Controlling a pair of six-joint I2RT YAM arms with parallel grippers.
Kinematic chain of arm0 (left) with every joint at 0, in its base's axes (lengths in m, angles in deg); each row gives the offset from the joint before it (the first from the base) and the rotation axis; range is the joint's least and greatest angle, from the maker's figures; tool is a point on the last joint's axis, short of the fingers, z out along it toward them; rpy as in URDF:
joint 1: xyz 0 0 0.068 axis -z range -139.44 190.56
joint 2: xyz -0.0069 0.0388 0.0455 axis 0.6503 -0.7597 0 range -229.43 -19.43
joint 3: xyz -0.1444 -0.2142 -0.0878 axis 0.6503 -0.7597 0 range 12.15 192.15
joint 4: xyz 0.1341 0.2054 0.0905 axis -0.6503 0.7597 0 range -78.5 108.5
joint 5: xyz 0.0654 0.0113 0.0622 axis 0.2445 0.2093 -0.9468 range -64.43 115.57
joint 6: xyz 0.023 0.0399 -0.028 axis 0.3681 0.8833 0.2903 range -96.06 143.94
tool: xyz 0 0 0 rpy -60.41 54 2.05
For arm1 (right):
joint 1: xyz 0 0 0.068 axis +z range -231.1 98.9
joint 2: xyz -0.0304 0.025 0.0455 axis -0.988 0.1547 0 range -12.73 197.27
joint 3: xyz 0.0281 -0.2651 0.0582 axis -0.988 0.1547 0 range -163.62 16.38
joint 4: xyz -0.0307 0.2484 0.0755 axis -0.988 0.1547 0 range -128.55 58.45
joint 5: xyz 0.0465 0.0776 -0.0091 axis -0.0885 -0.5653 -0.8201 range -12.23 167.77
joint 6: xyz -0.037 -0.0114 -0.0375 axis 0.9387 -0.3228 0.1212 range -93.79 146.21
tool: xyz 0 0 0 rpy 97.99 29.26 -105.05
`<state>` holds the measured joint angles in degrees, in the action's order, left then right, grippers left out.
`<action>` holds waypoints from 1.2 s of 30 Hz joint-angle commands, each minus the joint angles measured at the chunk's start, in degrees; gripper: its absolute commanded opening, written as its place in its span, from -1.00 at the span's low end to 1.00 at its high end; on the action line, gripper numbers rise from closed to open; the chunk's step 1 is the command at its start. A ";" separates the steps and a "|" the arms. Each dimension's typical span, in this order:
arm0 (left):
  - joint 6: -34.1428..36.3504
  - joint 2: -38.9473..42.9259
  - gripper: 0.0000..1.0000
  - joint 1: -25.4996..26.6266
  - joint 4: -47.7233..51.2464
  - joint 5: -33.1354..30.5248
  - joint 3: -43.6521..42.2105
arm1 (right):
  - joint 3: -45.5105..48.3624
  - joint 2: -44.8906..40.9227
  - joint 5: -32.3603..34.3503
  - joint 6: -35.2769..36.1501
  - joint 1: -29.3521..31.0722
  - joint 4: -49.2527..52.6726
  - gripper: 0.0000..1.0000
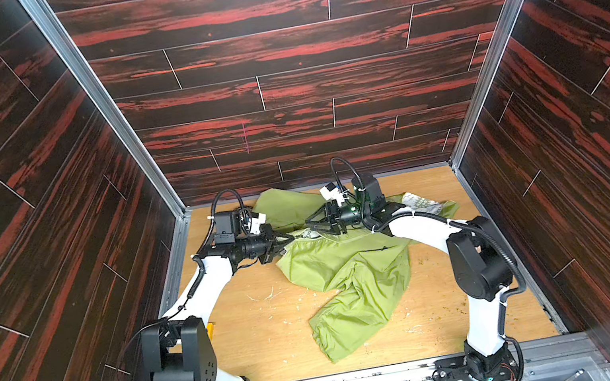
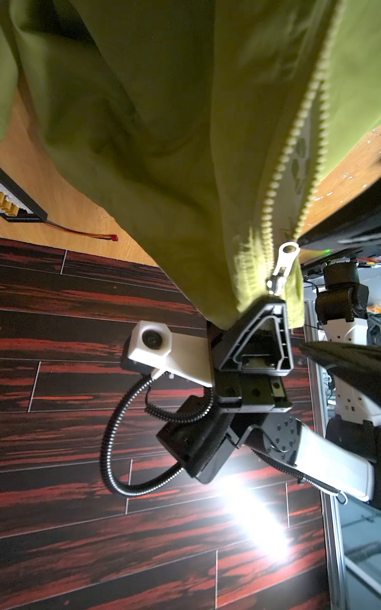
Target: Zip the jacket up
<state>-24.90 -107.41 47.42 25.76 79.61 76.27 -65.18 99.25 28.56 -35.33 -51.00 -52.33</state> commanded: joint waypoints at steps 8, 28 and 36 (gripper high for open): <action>0.06 0.12 -1.00 0.86 -1.99 1.59 1.04 | -2.72 5.90 -3.11 -3.04 0.39 -2.70 -0.06; -1.19 -1.13 -1.00 1.23 -3.62 1.95 1.53 | -3.72 8.39 -5.90 -7.62 1.44 -7.93 -0.18; -1.85 -1.44 -1.00 1.19 -4.65 1.66 0.78 | -2.41 6.29 -5.81 -8.31 1.44 -8.32 -0.35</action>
<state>-26.65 -108.39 48.42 22.96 80.53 76.36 -68.31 106.16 23.53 -42.78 -49.90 -59.17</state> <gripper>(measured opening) 0.058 0.328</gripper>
